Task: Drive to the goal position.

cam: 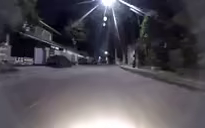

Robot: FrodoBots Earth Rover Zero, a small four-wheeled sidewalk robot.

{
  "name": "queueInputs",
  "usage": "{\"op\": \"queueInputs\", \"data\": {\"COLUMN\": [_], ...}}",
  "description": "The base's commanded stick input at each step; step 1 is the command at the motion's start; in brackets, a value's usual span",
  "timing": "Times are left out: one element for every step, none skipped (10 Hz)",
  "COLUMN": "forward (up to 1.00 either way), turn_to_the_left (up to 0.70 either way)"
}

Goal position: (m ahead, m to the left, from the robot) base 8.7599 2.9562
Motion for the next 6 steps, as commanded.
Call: {"op": "queueInputs", "data": {"forward": [0.94,0.94,0.94,0.94,0.94,0.94], "turn_to_the_left": [0.05,0.05,0.05,0.05,0.05,0.05]}}
